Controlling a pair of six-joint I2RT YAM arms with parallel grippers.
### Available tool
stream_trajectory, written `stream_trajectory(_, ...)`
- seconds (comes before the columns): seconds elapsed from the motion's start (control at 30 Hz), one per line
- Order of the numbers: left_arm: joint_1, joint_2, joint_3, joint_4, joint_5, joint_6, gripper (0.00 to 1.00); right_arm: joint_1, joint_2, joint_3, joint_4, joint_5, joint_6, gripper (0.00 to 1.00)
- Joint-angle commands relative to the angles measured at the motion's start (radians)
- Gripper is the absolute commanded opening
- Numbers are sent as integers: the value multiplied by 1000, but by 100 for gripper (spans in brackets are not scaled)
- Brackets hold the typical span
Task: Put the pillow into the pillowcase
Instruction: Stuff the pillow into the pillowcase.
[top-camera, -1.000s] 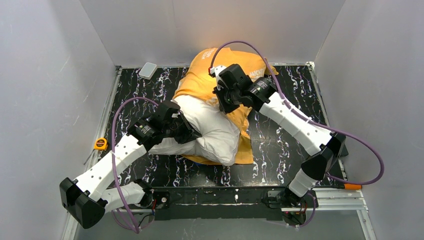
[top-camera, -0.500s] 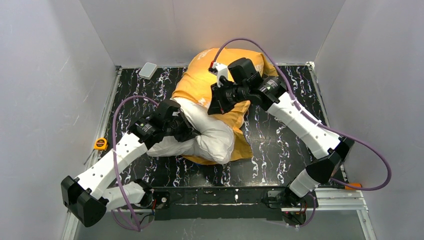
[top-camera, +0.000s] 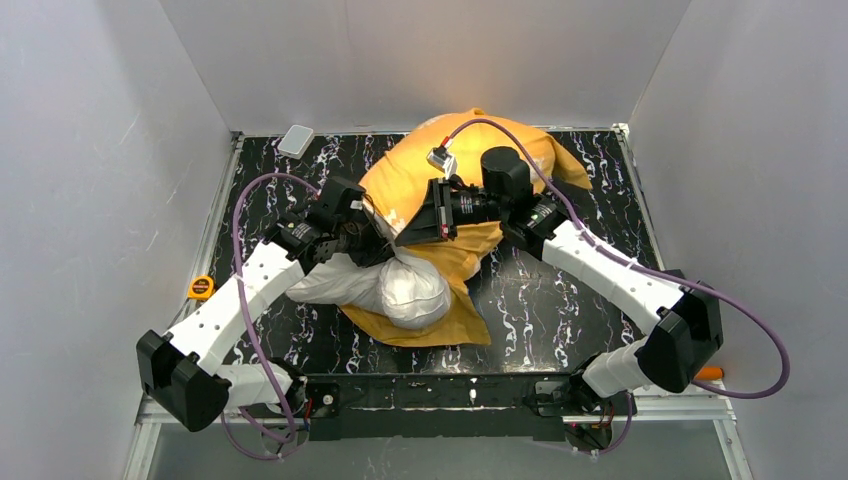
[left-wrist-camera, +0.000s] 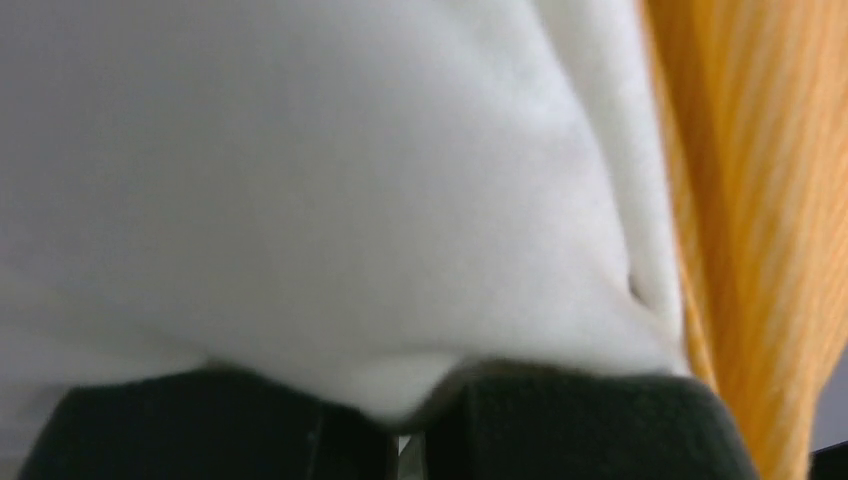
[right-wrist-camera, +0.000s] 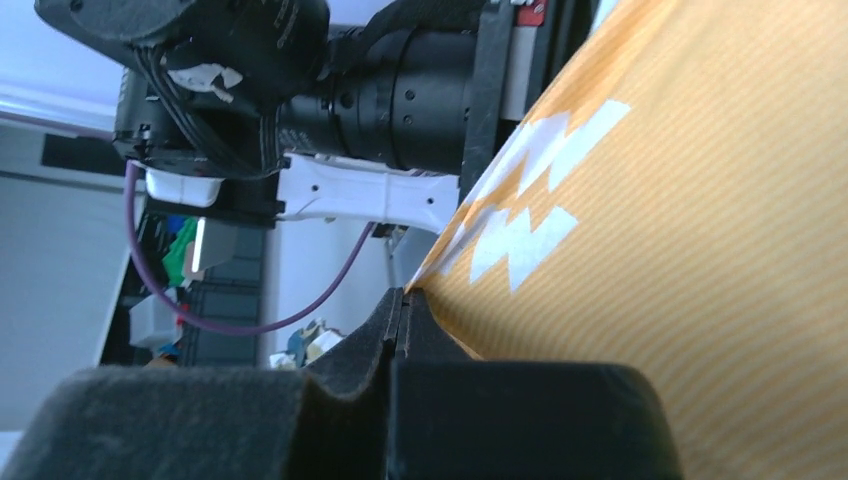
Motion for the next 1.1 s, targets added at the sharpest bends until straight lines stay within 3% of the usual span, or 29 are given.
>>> stream_trajectory(0.0, 14, 55, 91, 293, 22, -15, 0, 88, -115, 33, 303, -388, 196, 1)
stream_trajectory(0.17, -22, 95, 92, 295, 45, -20, 0, 120, -28, 14, 404, -315, 226, 1)
stream_trajectory(0.27, -23, 75, 78, 244, 35, -11, 0, 147, 9, 8, 384, -269, 209, 1)
stream_trajectory(0.33, -23, 46, 80, 151, 5, 18, 0, 148, 5, 34, 184, -225, 69, 1)
stream_trajectory(0.4, -22, 1, 80, 38, -45, 45, 5, 138, 6, 127, -151, -139, -157, 1)
stream_trajectory(0.47, -16, -66, 60, -56, -83, 69, 21, 133, 27, 227, -433, -43, -355, 1)
stream_trajectory(0.5, -14, -99, 48, -93, -85, 76, 34, 132, 40, 289, -544, 31, -438, 2)
stream_trajectory(0.6, 4, -184, 25, -217, -121, 101, 55, 131, 50, 420, -716, 234, -572, 39)
stream_trajectory(0.73, 25, -259, 26, -350, -125, 155, 69, 129, 60, 548, -833, 533, -638, 65)
stream_trajectory(0.87, 79, -275, 49, -417, -104, 212, 77, 124, 131, 657, -927, 738, -657, 78)
stream_trajectory(1.07, 159, -221, 119, -422, -44, 290, 83, 115, 266, 754, -944, 787, -662, 85)
